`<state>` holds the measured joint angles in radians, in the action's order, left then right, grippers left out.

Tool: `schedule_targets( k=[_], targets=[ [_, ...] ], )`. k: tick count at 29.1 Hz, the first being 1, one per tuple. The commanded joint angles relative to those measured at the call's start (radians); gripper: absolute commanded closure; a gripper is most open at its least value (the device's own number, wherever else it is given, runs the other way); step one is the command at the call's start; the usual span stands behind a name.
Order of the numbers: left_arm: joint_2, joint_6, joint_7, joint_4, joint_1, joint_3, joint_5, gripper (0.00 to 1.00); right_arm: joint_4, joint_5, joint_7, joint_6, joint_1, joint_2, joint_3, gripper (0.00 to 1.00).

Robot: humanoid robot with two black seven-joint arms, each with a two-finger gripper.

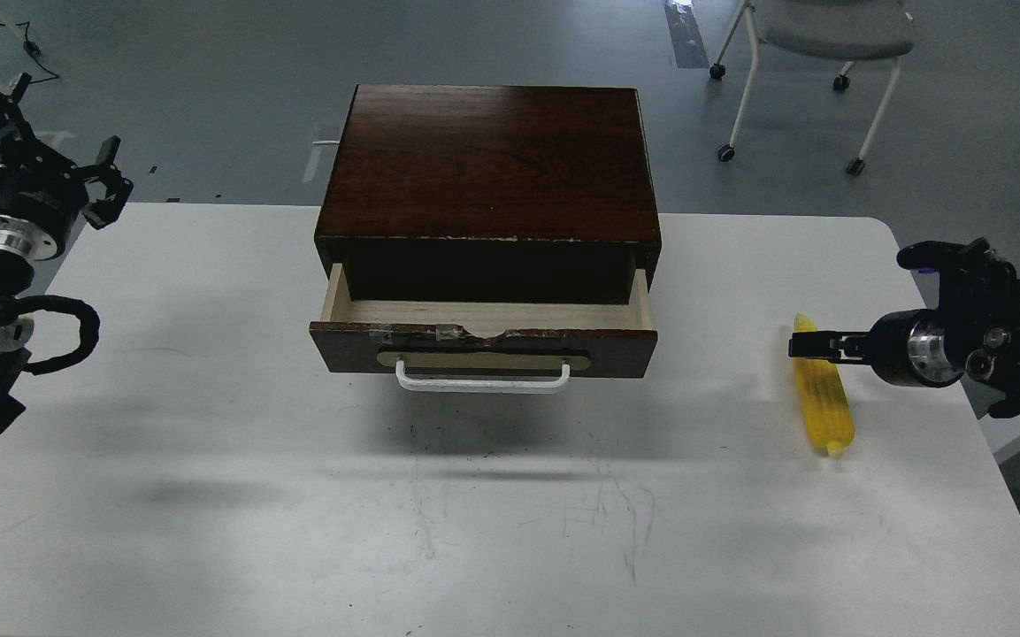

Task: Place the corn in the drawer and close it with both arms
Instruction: 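Reach the right gripper down to the yellow corn and grasp it, then lift the corn with the right gripper and swing it over the drawer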

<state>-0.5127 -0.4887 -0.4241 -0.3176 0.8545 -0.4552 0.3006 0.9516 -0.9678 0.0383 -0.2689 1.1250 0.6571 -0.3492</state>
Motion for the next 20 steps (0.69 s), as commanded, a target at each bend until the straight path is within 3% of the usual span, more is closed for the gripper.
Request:
schedule_targets(
  k=[1, 3, 7, 12, 20],
  targets=[
    [-0.006, 0.0, 0.001, 0.0, -0.005, 0.001, 0.0, 0.02, -0.001, 0.001, 0.0, 0.003, -0.004, -0.016, 0.001, 0.62],
    [-0.006, 0.0, 0.001, 0.0, -0.005, 0.001, 0.0, 0.02, -0.001, 0.001, 0.0, 0.004, -0.005, -0.014, 0.001, 0.66],
    [-0.003, 0.0, 0.001, 0.0, -0.006, 0.003, -0.001, 0.02, -0.001, 0.004, 0.005, 0.004, -0.011, -0.002, 0.006, 1.0],
    [-0.003, 0.0, 0.001, 0.0, -0.006, 0.003, -0.001, 0.02, -0.004, 0.004, 0.014, 0.004, 0.019, 0.022, 0.021, 1.0],
    [-0.017, 0.0, 0.005, 0.0, -0.002, 0.009, -0.005, 0.02, 0.018, -0.003, 0.017, 0.0, 0.332, 0.088, 0.039, 1.0]
  ],
)
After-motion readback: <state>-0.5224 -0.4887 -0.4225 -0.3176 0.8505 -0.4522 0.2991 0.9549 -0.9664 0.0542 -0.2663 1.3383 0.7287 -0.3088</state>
